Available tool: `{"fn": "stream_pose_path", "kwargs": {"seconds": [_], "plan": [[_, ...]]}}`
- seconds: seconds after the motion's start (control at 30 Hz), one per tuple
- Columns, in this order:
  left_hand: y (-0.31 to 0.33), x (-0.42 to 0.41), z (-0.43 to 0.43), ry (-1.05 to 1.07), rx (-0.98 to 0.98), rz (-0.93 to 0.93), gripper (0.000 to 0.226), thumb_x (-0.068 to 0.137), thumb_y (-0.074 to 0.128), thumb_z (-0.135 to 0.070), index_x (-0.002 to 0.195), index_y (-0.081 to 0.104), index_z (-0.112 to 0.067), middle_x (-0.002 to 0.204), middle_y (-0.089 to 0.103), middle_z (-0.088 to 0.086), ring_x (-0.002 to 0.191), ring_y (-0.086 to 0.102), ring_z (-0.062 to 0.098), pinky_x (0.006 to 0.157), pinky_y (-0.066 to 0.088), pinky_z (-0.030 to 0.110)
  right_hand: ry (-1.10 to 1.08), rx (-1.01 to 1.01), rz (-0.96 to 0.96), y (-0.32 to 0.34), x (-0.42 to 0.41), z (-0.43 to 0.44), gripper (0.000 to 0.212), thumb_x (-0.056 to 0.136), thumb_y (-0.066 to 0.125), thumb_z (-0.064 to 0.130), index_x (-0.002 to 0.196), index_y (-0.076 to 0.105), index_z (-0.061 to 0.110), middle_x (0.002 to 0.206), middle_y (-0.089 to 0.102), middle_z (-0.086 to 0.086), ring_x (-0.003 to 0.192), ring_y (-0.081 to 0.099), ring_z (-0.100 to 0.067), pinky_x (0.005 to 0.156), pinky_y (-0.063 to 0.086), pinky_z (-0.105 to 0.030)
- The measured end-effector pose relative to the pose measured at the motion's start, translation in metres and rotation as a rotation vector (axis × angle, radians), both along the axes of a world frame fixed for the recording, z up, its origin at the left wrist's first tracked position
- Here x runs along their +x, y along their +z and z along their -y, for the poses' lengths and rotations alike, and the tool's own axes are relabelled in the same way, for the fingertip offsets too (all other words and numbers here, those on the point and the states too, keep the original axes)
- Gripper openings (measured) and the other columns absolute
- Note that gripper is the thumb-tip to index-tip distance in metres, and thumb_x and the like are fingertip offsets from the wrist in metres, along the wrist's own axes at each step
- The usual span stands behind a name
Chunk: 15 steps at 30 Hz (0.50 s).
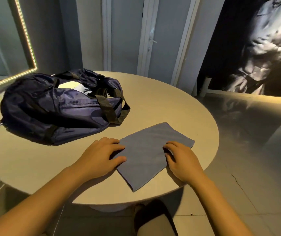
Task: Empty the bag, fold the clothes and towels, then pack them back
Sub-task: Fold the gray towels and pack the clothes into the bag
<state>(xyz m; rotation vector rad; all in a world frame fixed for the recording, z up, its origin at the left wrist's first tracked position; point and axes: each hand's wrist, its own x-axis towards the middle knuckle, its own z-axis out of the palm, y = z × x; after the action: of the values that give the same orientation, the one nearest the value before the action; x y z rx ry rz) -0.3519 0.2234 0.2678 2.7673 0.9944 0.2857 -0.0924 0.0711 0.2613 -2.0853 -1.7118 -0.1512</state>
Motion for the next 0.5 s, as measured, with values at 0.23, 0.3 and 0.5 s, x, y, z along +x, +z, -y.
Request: {"fn": "stream_pose_path", "kwargs": {"seconds": [0.23, 0.3, 0.5], "plan": [[-0.017, -0.045, 0.01, 0.041, -0.079, 0.214, 0.087, 0.077, 0.028, -0.093, 0.133, 0.066, -0.038, 0.142, 0.055, -0.015, 0.123, 0.051, 0.005, 0.101, 0.048, 0.028, 0.403, -0.244, -0.348, 0.014, -0.074, 0.028, 0.038, 0.085, 0.065, 0.037, 0.123, 0.066, 0.038, 0.14, 0.048, 0.024, 0.13, 0.044, 0.002, 0.108, 0.041, -0.023], [-0.019, -0.053, 0.014, 0.051, -0.076, 0.253, 0.074, 0.082, 0.041, -0.083, 0.133, 0.067, -0.036, 0.141, 0.057, -0.014, 0.122, 0.051, 0.005, 0.1, 0.048, 0.027, 0.423, -0.28, -0.297, 0.01, -0.083, 0.033, 0.039, 0.086, 0.067, 0.04, 0.125, 0.062, 0.041, 0.146, 0.043, 0.023, 0.134, 0.039, 0.002, 0.111, 0.04, -0.028], [-0.02, -0.062, 0.029, 0.084, -0.042, 0.272, 0.07, 0.084, 0.039, -0.078, 0.13, 0.07, -0.034, 0.139, 0.061, -0.012, 0.123, 0.052, 0.007, 0.099, 0.046, 0.031, 0.397, -0.149, -0.235, 0.001, -0.096, 0.039, 0.016, 0.096, 0.056, 0.048, 0.103, 0.065, 0.036, 0.139, 0.053, 0.02, 0.125, 0.049, -0.003, 0.103, 0.046, -0.036]]}}
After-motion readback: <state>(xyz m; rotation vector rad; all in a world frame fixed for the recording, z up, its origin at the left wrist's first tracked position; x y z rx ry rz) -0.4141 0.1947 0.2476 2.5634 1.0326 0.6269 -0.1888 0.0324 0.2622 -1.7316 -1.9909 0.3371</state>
